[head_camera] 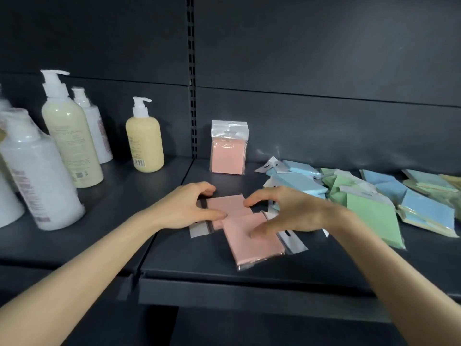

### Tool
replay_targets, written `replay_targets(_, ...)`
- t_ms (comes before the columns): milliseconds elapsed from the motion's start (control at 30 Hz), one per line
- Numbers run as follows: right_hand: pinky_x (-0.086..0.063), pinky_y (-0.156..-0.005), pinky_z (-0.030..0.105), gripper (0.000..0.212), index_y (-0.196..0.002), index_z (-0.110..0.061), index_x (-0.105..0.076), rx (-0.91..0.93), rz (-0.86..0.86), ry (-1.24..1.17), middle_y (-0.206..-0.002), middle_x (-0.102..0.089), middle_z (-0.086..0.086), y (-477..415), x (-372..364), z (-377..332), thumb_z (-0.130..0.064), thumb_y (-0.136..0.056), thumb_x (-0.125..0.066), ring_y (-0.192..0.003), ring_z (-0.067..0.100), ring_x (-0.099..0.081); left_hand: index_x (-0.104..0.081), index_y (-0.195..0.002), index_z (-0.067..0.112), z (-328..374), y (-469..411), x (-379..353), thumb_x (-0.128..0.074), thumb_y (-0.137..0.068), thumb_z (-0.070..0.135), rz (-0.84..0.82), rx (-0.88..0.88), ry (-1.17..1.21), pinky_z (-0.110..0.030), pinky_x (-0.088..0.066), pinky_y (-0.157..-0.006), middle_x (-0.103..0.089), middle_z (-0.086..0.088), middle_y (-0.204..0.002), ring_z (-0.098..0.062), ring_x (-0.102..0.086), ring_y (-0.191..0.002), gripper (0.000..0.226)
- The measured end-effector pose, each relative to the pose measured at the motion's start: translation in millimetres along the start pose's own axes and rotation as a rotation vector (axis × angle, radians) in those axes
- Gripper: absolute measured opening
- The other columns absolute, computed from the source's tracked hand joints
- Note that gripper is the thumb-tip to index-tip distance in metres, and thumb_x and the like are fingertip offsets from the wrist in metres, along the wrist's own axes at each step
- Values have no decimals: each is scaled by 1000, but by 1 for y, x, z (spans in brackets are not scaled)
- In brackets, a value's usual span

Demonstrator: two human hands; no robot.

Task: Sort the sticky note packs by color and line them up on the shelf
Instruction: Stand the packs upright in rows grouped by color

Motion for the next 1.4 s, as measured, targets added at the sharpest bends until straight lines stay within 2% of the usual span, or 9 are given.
replay_targets(167,-35,-91,14,54,-123,-32,-56,41,-33,25,-107,-53,-23,-2,-2,-2,-35,-74,-78,-105,-5,-50,-51,-131,15,6,0,-2,-82,-68,34,66,55,139,-13,-38,-81,-61,2,-119,-7,-56,-105,72)
replay_targets(333,-38,-78,5,46,-122,-24,-58,68,-87,47,-98,-49,-21,-3,-2,-11,-29,-79,-74,-93,-7,-49,-59,-122,16,2,5,2,-88,-61,21,138,112,339,-15,-47,-70,-62,4,-101,-9,-61,-81,67)
replay_targets(500,-42,-78,13,32,-107,-23,-64,56,-85,-7,-99,-58,-13,-7,-3,-10,-27,-77,-76,-91,2,-55,-69,-105,17,-3,14,11,-80,-70,6,128,109,536,-16,-44,-44,-71,-4,-89,-5,-63,-61,38)
replay_targets(600,-44,-75,22,32,-96,-24,-57,76,-7,-221,-94,-63,-5,-11,0,-9,-20,-73,-79,-84,9,-59,-67,-102,21,-8,16,15,-76,-75,8,181,118,623,-24,-48,-47,-70,-4,-93,-11,-65,-70,31)
replay_targets(700,-46,-71,24,34,-100,-20,-53,83,141,-374,-91,-67,2,-15,9,-11,-12,-77,-76,-77,13,-61,-63,-104,16,-11,11,17,-76,-75,9,278,159,750,-38,-56,-72,-70,-8,-97,-22,-68,-81,32)
replay_targets(867,-51,-73,17,27,-103,-11,-64,126,367,-635,-89,-73,-2,-22,26,-11,1,-80,-67,-79,11,-68,-54,-112,12,-3,-4,26,-75,-74,2,339,104,874,-25,-55,-62,-72,-6,-100,-18,-70,-84,44)
replay_targets(1000,-57,-74,27,26,-102,-5,-59,75,534,-812,-90,-70,9,-31,41,-5,6,-80,-65,-76,18,-69,-53,-117,22,8,-24,29,-75,-73,-3,367,48,874,-32,-59,-73,-64,-6,-105,-18,-65,-94,55)
replay_targets(1167,-53,-68,34,43,-111,-15,-53,59,574,-885,-83,-67,6,-46,52,-1,11,-78,-65,-70,20,-64,-56,-110,15,18,-53,32,-66,-84,5,435,32,962,-39,-59,-75,-61,-3,-100,-19,-62,-90,30)
replay_targets(1400,-56,-65,29,28,-97,-9,-59,-19,683,-950,-86,-71,7,-57,43,20,5,-76,-70,-75,22,-69,-54,-102,10,5,-64,21,-68,-80,0,495,53,1036,-23,-52,-66,-70,-7,-90,-15,-66,-74,28)
Point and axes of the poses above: each hand's wrist, its own y-axis away from the middle knuckle, its own x-axis out of the back of the hand, z = x × y, the point moved 1 cm from there along -y, towards the middle knuckle
